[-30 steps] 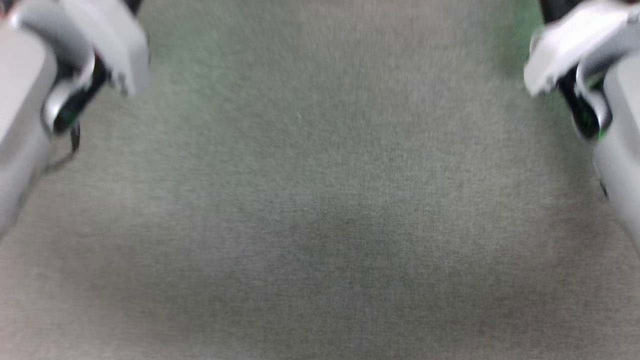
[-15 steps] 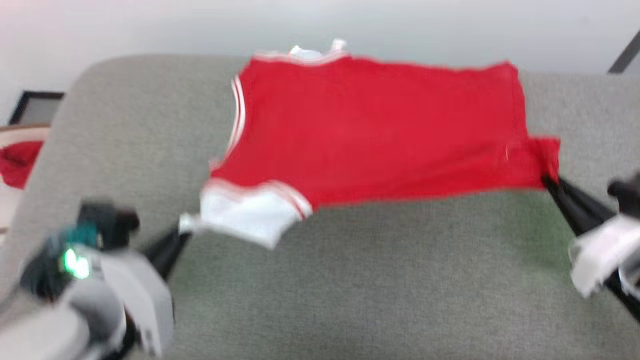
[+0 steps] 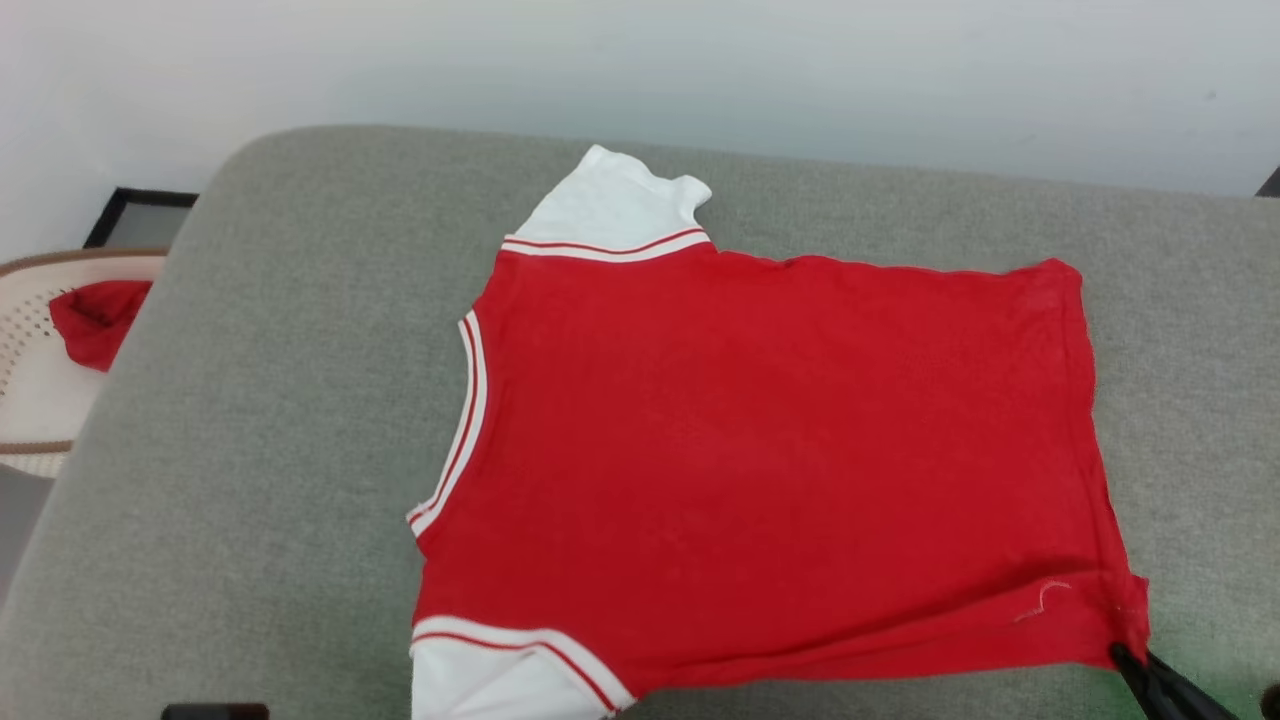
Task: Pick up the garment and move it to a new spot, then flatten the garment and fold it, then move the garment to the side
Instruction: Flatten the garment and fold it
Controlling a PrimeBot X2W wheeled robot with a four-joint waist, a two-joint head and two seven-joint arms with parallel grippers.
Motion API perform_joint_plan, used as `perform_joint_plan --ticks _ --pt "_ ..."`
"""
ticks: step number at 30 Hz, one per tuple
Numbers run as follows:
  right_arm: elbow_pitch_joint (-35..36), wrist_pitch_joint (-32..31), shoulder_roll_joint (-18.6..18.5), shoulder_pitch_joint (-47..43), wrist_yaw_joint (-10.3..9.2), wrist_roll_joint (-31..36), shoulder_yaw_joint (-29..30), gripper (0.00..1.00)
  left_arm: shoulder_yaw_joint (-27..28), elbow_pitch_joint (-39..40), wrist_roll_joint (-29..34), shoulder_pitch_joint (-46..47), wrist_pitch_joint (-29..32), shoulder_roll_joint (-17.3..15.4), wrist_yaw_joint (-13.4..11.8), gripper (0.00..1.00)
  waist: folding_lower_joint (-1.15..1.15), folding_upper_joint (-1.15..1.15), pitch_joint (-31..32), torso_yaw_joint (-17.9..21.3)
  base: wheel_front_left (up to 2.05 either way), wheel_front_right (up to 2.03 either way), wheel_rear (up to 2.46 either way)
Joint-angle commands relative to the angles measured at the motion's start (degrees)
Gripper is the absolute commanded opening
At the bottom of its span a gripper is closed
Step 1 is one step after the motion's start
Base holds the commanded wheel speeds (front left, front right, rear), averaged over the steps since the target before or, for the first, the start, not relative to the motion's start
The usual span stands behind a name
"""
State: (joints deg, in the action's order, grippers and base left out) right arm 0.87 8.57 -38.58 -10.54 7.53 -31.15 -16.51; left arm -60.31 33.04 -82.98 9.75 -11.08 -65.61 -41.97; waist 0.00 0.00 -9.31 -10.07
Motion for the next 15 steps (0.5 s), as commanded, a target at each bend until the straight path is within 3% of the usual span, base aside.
perform_joint_plan --ticks 1,4,8,11,15 --pt "0.58 0.08 0.52 -0.39 -0.08 0.08 0.98 0.00 0.26 0.30 -0.09 -0.51 -0.38 -0.63 -1.02 0.00 0.00 0.00 -0.71 0.34 0.00 0.00 0.00" --pt "3.21 -0.58 2.88 -3.55 -0.08 0.58 4.10 0.00 1.39 1.92 1.03 -0.04 -1.31 -2.46 -2.08 0.00 0.00 0.00 -1.67 1.02 0.00 0.00 0.00" --pt "6.31 -3.07 4.56 -1.69 -0.08 1.41 6.18 0.00 2.75 2.95 5.85 4.81 0.12 -7.21 -2.35 0.00 0.00 0.00 -2.92 2.43 0.00 0.00 0.00" --pt "7.54 -5.90 5.08 1.46 -0.08 1.80 6.98 0.00 3.54 2.32 10.89 10.38 3.84 -10.39 -0.33 0.00 0.00 0.00 -3.90 3.49 0.00 0.00 0.00" --pt "8.05 -9.61 5.70 6.66 -0.08 1.86 7.21 0.00 4.33 -0.58 17.15 18.91 10.67 -10.13 4.89 0.00 0.00 0.00 -5.44 4.83 0.00 0.00 0.00"
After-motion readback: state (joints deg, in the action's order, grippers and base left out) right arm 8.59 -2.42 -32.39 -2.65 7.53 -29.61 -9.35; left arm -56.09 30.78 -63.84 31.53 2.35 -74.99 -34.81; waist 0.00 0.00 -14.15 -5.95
